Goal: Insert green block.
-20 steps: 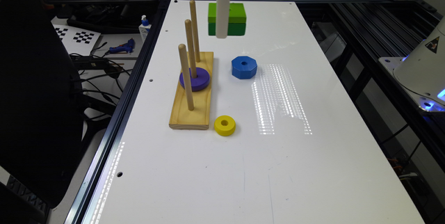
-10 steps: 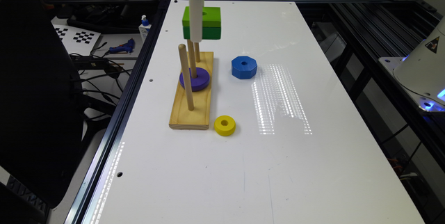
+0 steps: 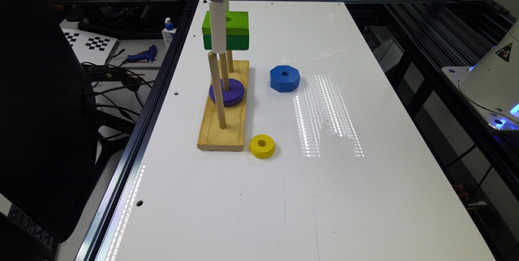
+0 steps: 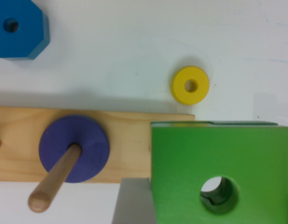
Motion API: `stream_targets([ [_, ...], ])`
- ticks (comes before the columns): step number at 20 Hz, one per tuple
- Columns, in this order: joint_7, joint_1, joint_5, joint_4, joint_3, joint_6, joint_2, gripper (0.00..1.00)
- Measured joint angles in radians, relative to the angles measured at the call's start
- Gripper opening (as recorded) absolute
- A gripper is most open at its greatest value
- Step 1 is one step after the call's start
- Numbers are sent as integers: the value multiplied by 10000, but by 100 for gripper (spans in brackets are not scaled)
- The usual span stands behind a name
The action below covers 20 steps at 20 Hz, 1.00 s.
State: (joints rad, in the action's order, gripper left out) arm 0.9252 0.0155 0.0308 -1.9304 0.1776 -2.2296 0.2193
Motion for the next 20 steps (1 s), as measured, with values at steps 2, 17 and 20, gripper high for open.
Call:
stream_targets([
  [2, 27, 26, 0, 9, 5, 0, 1, 0],
  [17, 48, 49, -13, 133, 5, -38, 273, 0],
  [20, 48, 49, -22, 139, 2, -73, 379, 0],
])
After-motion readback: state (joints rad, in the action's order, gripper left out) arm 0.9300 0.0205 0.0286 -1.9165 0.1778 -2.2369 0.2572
